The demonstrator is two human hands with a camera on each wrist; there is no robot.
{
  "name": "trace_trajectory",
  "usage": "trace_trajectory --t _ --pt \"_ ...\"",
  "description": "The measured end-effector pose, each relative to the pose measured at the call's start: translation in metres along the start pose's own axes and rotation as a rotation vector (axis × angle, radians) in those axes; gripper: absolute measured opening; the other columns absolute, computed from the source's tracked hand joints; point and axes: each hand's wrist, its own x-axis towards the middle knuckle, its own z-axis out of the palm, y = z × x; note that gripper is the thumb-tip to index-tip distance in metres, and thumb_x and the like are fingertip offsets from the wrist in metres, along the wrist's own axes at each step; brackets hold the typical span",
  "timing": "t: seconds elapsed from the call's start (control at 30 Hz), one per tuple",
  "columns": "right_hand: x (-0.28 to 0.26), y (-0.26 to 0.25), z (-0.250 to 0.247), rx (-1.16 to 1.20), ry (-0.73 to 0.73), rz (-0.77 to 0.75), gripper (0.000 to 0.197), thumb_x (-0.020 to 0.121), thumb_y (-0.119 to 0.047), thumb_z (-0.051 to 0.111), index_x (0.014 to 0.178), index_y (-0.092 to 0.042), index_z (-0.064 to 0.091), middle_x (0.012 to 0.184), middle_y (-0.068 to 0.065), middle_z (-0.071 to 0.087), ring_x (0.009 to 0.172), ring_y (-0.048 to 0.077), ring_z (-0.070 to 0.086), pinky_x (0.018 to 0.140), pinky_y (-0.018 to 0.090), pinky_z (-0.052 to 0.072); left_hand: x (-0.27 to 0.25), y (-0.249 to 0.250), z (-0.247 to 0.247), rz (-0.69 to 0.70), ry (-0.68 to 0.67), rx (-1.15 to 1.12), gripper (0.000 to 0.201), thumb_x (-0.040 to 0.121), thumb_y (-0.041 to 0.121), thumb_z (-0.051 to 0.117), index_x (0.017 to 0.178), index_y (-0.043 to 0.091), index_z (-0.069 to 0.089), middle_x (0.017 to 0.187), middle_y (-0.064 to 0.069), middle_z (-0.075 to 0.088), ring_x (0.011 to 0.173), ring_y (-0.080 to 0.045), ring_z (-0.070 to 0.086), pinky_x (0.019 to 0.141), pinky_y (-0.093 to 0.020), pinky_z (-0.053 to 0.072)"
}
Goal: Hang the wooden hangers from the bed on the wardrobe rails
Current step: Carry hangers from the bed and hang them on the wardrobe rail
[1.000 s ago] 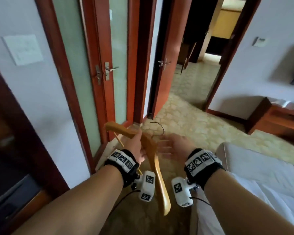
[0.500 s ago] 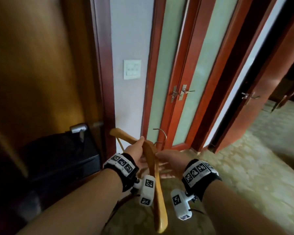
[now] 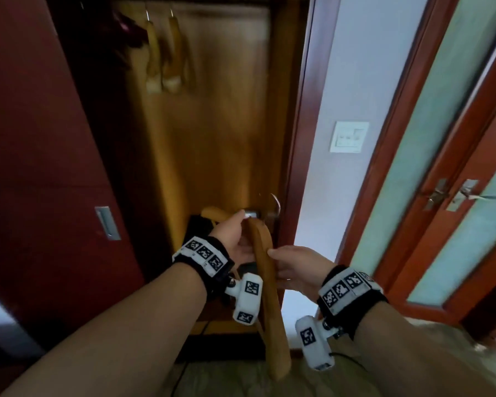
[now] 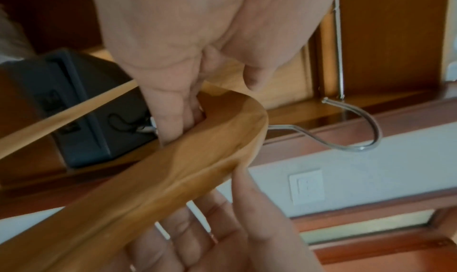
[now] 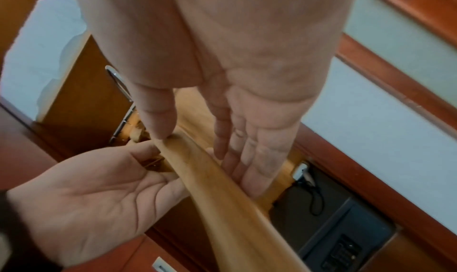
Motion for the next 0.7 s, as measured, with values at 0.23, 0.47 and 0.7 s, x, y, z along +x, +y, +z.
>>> trace_trajectory --t 0.23,0.47,0.7 --pt "0.037 -0.058 0.04 -0.07 -0.056 -0.094 0.024 0.094 -0.026 0.064 0.109 -0.007 0.067 0.096 0.016 0.069 0.09 0.032 0.066 0.081 0.043 0.058 0.011 0.093 -0.027 0.152 -0.072 0.001 0.044 0.098 0.047 0.056 0.11 0.005 0.063 0.093 -0.019 0.076 0.098 -0.034 0.072 0.072 -0.043 0.059" --pt "0.084 -0.146 0.084 -0.1 -0.131 -0.276 0.025 0.092 0.005 0.055 0.117 0.003 0.06 0.099 0.021 0.07 0.09 0.031 0.069 0.083 0.048 0.058 0.034 0.203 -0.049 0.276 -0.247 0.086 0.064 0.091 0.06 0.06 0.123 0.005 0.061 0.113 -0.02 0.072 0.107 -0.035 0.069 0.096 -0.049 0.054" --pt "0.136 -0.222 0.129 -0.015 -0.078 -0.458 0.021 0.092 0.004 0.055 0.112 0.007 0.058 0.093 0.022 0.07 0.082 0.03 0.07 0.07 0.041 0.058 0.038 0.291 -0.076 0.305 -0.415 0.307 0.053 0.096 0.061 0.049 0.119 0.014 0.058 0.125 -0.016 0.066 0.113 -0.031 0.064 0.083 -0.04 0.054"
